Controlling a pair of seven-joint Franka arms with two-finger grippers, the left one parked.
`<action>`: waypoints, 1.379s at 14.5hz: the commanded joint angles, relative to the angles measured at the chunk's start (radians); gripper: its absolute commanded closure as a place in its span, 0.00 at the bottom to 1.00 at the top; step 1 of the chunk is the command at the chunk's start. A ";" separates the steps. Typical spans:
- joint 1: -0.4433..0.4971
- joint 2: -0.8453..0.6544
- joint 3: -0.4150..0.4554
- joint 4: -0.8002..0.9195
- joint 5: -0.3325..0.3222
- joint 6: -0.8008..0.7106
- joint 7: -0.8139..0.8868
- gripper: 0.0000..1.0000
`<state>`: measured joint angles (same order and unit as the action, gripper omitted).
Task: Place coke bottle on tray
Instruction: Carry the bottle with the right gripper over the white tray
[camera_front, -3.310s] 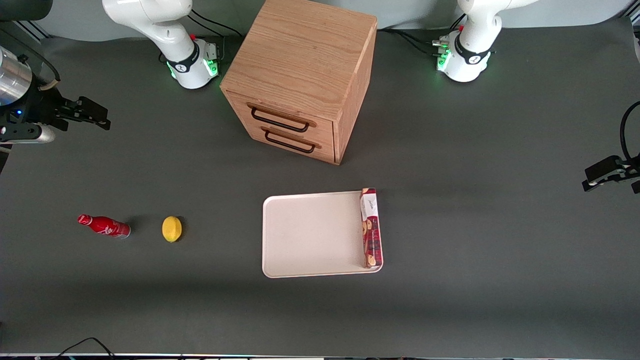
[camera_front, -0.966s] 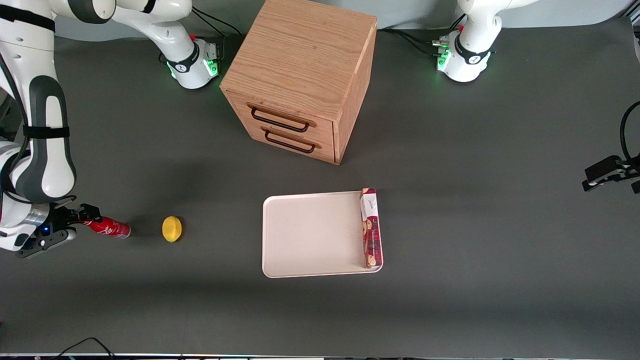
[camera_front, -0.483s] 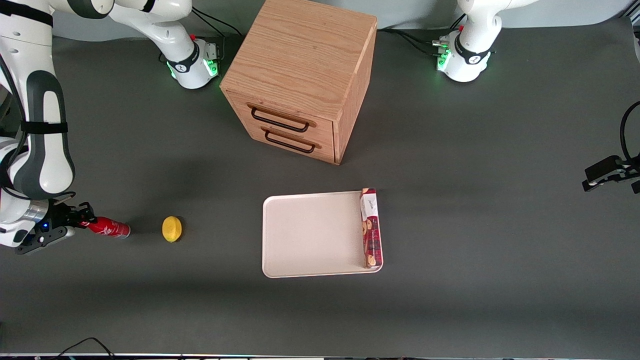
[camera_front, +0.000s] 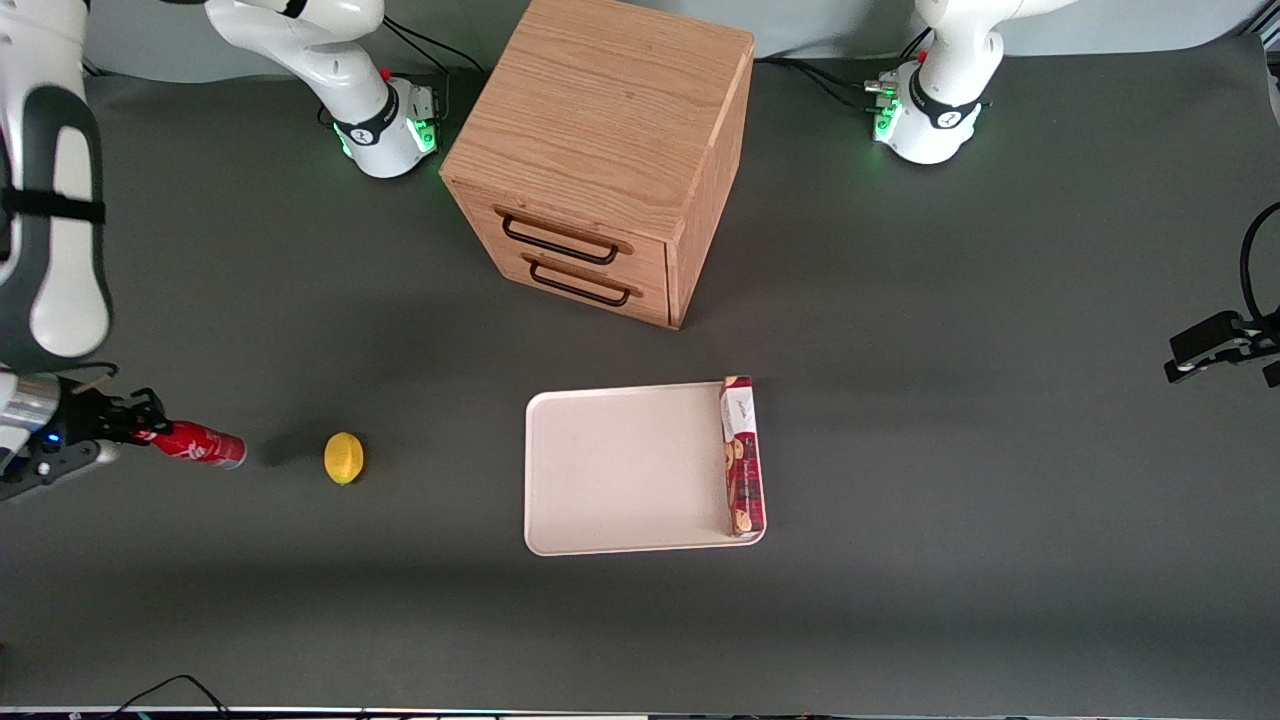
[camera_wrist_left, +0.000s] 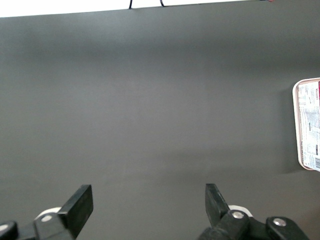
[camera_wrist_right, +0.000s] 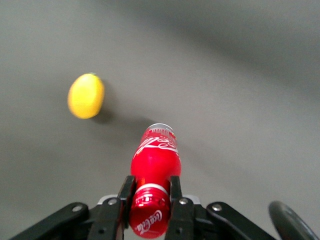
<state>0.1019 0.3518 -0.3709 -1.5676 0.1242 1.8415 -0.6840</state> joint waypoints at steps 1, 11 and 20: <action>0.018 -0.040 0.070 0.188 -0.041 -0.221 0.137 0.97; 0.053 0.091 0.625 0.422 -0.118 -0.303 1.214 0.95; 0.082 0.323 0.830 0.286 -0.369 0.069 1.675 0.95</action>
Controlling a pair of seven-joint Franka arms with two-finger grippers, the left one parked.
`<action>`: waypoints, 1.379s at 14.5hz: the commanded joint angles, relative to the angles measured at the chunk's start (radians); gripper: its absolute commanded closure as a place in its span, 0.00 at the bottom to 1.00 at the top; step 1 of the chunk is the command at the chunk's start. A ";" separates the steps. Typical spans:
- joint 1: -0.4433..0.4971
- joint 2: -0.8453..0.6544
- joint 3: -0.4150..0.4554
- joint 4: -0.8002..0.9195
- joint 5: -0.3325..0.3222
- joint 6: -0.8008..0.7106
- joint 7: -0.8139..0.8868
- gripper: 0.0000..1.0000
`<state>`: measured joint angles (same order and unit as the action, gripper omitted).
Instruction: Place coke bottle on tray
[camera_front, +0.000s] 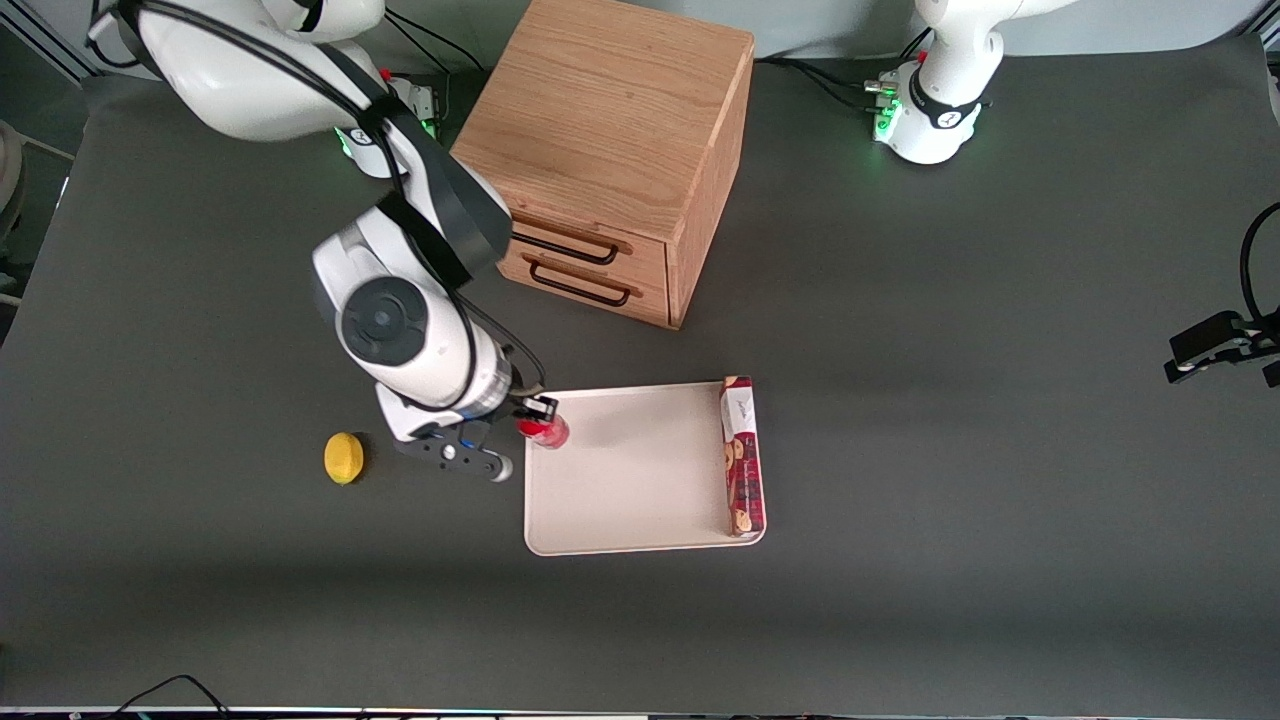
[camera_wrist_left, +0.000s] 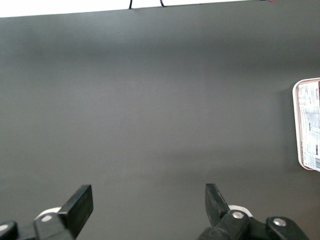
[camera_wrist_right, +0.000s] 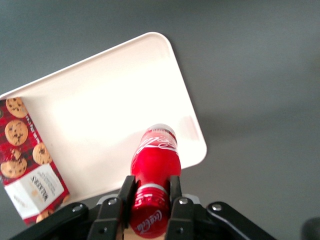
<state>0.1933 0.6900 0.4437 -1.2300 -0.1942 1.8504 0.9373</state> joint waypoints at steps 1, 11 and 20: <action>-0.009 -0.007 0.015 -0.089 -0.092 0.110 0.078 0.95; -0.020 -0.059 0.027 -0.025 -0.149 -0.017 0.048 0.00; -0.075 -0.619 -0.294 -0.144 0.146 -0.527 -0.616 0.00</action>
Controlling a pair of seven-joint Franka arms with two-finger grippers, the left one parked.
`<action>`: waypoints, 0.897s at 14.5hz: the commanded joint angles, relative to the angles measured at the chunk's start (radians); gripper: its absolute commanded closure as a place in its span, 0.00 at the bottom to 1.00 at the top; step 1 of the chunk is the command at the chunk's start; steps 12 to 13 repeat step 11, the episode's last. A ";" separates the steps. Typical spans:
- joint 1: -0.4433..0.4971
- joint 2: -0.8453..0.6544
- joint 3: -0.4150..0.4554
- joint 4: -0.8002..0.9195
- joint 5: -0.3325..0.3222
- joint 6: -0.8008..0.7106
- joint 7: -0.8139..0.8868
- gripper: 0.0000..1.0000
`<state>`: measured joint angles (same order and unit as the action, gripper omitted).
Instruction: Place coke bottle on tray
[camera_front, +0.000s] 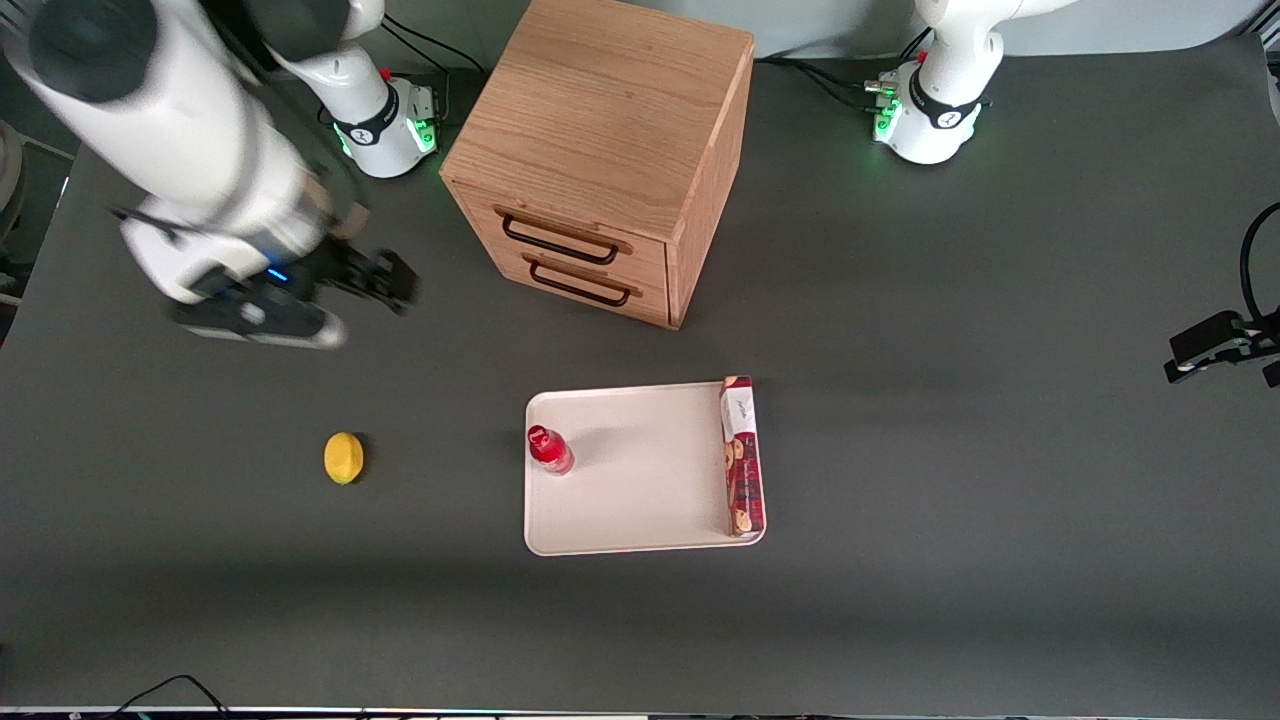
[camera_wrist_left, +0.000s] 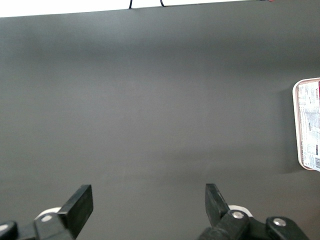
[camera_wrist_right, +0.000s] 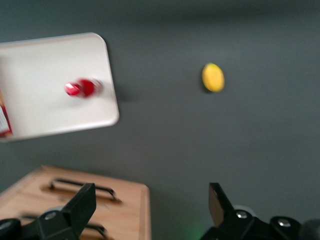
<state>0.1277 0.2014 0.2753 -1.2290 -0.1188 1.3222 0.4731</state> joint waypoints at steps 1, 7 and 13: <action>-0.010 -0.182 -0.183 -0.218 0.079 0.014 -0.203 0.00; -0.034 -0.295 -0.294 -0.511 0.090 0.258 -0.291 0.00; -0.036 -0.268 -0.295 -0.448 0.113 0.244 -0.287 0.00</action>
